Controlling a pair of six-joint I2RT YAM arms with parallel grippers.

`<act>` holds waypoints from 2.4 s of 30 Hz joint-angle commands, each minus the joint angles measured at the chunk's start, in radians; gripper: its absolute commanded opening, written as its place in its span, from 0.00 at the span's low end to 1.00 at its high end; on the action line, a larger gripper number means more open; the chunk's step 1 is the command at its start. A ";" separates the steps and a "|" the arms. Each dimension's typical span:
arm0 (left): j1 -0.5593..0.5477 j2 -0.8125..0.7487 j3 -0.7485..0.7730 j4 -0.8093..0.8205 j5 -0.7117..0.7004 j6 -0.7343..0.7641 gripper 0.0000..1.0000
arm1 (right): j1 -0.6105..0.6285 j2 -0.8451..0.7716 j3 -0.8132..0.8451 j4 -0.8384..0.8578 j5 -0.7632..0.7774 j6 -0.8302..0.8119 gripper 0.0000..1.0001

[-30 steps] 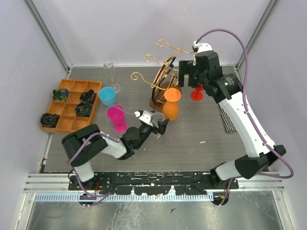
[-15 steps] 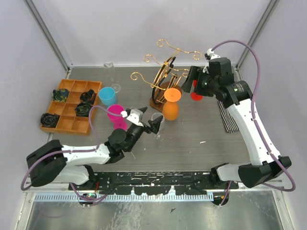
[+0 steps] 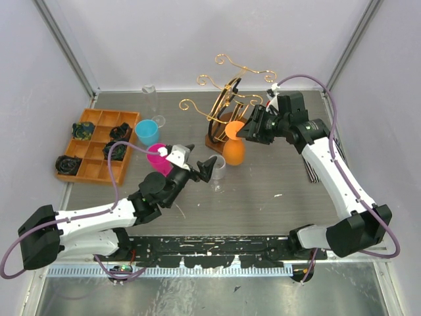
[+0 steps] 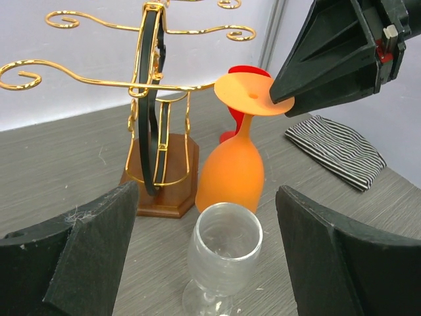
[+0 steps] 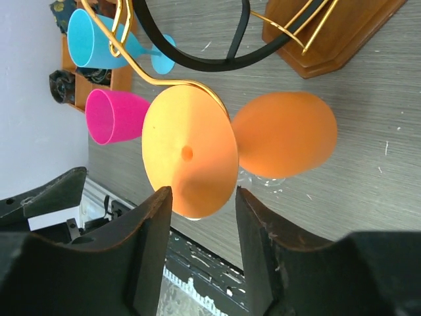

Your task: Take the wine glass off the wine glass rack

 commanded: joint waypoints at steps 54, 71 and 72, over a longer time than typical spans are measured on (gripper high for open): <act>-0.004 -0.093 0.070 -0.211 -0.046 -0.008 0.92 | -0.244 -0.038 -0.126 0.541 -0.425 0.357 0.01; -0.002 -0.089 0.223 -0.440 -0.077 -0.054 0.98 | -0.242 -0.109 -0.039 0.085 -0.541 0.094 0.01; -0.002 -0.095 0.223 -0.448 -0.078 -0.052 0.98 | -0.242 -0.110 -0.021 0.036 -0.519 0.063 0.01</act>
